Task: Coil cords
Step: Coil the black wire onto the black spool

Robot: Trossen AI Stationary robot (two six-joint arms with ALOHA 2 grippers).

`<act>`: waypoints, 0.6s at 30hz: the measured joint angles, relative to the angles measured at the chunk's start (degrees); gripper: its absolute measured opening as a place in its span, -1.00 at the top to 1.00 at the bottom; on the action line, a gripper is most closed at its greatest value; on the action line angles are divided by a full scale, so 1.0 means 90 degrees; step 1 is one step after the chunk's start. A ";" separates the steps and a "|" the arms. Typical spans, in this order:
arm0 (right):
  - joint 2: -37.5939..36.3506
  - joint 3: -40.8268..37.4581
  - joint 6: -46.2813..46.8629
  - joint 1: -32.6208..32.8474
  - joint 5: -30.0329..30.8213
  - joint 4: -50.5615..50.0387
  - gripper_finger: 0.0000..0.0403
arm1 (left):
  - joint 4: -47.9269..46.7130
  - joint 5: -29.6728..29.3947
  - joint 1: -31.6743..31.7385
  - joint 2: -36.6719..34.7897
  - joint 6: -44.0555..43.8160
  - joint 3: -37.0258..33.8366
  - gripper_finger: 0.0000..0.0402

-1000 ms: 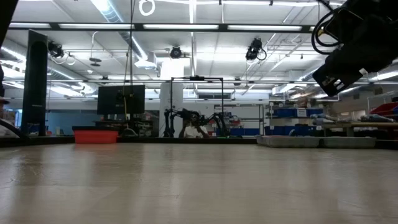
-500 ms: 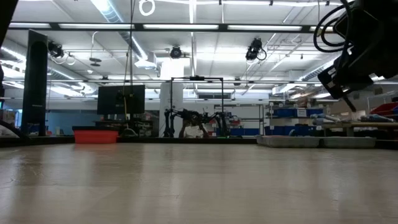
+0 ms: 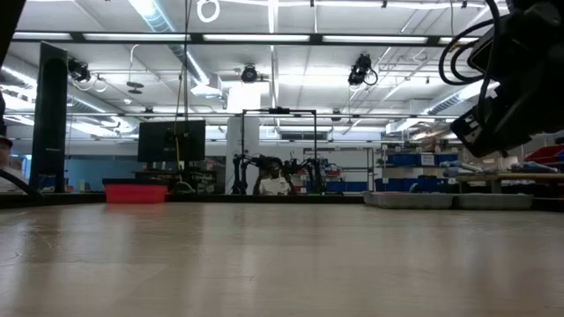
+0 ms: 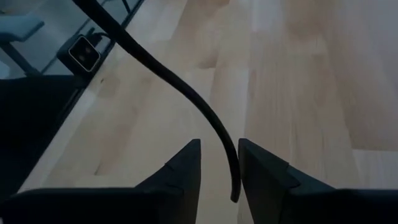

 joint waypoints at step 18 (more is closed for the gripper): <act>0.0071 0.0000 0.0387 0.0036 -0.0231 -0.0094 0.96 | -0.0069 -0.0008 0.0000 0.0000 0.0000 0.0000 1.00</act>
